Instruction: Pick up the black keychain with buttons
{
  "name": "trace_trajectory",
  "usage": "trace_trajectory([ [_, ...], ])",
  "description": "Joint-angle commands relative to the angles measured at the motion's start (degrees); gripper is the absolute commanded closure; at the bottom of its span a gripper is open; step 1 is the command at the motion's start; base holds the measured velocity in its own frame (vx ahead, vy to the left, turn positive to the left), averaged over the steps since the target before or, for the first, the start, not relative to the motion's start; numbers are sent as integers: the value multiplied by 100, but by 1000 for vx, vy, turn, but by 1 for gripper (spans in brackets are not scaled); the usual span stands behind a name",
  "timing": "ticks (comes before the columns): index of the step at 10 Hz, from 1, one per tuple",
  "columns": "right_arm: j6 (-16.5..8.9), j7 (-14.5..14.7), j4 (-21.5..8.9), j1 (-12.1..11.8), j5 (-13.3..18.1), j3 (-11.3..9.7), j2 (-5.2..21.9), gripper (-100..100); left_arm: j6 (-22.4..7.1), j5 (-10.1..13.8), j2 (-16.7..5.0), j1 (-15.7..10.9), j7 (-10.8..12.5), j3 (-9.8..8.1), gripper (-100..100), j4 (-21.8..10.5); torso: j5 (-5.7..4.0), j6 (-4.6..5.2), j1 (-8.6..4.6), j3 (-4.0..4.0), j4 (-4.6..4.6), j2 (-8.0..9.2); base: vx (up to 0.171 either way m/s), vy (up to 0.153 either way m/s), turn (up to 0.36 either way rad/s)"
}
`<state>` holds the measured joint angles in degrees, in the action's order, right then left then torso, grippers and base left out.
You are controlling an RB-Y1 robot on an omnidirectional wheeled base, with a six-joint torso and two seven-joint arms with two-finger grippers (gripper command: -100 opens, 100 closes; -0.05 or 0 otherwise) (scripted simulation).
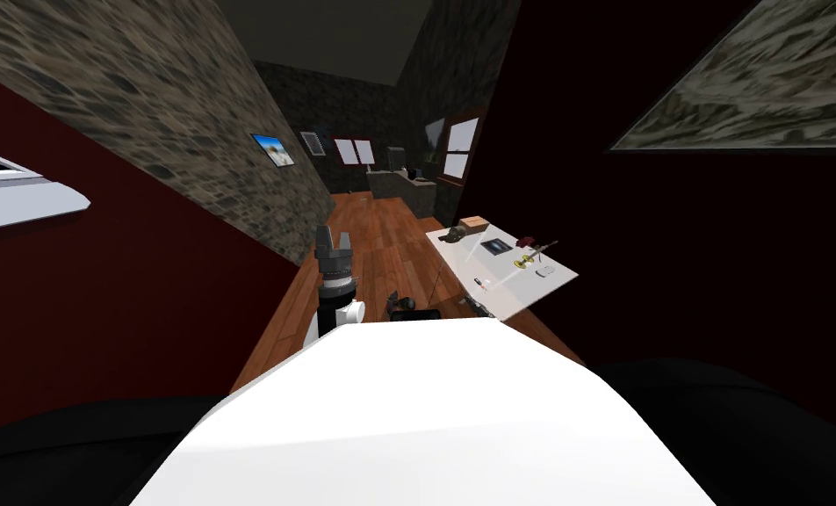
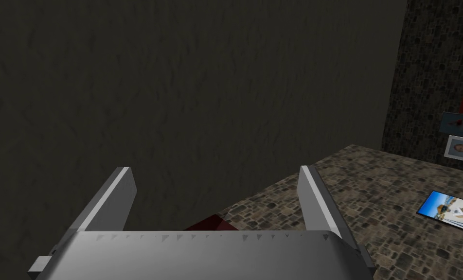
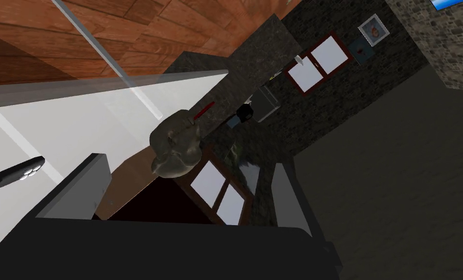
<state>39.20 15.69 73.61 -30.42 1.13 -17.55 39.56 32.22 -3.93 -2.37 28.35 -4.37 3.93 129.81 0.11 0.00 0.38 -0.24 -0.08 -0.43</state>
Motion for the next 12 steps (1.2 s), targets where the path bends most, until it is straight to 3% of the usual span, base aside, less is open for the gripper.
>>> trace_trajectory([
  [1, -58, 82, -234, -77, 40, -54, 104, -100, 0, 0, 0, 0, 0, 0, 0, 0, 0, 0, 0, 0, 0, 0, 162, 93, 98],
  [2, -25, 176, -427, -111, 111, -154, 281, -100, 0, 0, 0, 1, 0, -1, 0, 0, 1, 5, 0, -3, -2, -2, 127, 79, 162],
  [5, -25, 176, -594, -111, 111, -154, 281, -100, 0, 0, -1, 0, 0, -1, 0, 0, -4, 6, -22, 18, 6, 36, 48, 23, 16],
  [8, 22, 374, -1234, -178, 269, -343, 613, -100, 0, 0, -1, 0, 0, -1, 0, 0, -4, 5, -23, 16, 5, 30, 83, 39, 138],
  [12, 39, 581, -1800, -241, 446, -523, 903, -100, 0, 0, 0, 1, 0, -1, 0, 0, -3, 5, -13, 3, 0, 9, 131, 52, 99],
])
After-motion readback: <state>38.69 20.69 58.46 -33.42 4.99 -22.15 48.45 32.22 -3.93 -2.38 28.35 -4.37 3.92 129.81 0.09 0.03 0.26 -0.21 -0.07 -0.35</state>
